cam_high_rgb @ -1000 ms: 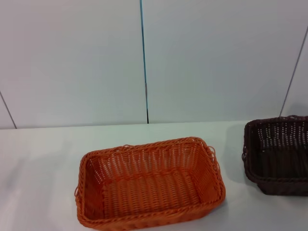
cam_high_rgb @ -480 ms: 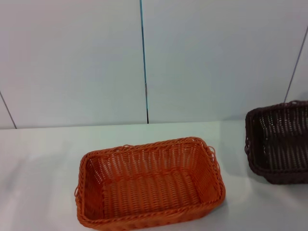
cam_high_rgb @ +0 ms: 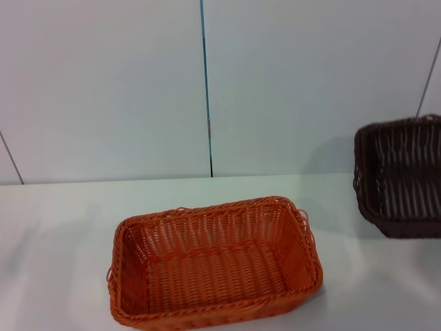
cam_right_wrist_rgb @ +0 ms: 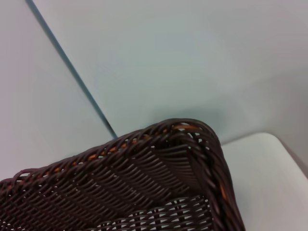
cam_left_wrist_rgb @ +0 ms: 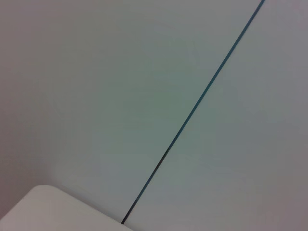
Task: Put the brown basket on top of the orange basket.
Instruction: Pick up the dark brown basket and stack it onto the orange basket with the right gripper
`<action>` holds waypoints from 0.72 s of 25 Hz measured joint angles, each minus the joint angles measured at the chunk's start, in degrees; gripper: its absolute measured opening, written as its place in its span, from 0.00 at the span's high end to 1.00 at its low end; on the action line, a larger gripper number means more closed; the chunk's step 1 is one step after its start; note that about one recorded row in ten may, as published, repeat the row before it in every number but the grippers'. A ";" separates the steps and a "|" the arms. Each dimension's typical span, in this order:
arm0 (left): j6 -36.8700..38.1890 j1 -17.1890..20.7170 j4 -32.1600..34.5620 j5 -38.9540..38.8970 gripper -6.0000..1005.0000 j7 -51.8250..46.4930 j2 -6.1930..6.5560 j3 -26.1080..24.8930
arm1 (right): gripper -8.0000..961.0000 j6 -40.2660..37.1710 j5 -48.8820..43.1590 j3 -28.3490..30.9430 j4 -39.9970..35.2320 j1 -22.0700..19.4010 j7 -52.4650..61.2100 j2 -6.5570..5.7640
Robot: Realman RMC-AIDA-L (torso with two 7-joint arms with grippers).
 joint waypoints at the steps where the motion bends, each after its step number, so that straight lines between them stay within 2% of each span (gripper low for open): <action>1: 0.00 0.00 0.00 0.00 0.13 0.00 0.00 0.00 | 0.83 -0.60 1.06 0.26 0.55 -0.02 -0.08 -0.11; 9: 0.00 0.00 0.01 0.40 0.13 0.03 0.13 0.07 | 0.83 -4.45 6.38 0.27 1.94 0.60 0.31 -0.41; 18: -1.15 0.21 0.01 0.44 0.13 1.24 0.30 0.18 | 0.83 -7.27 11.59 -0.55 2.09 0.92 4.01 0.70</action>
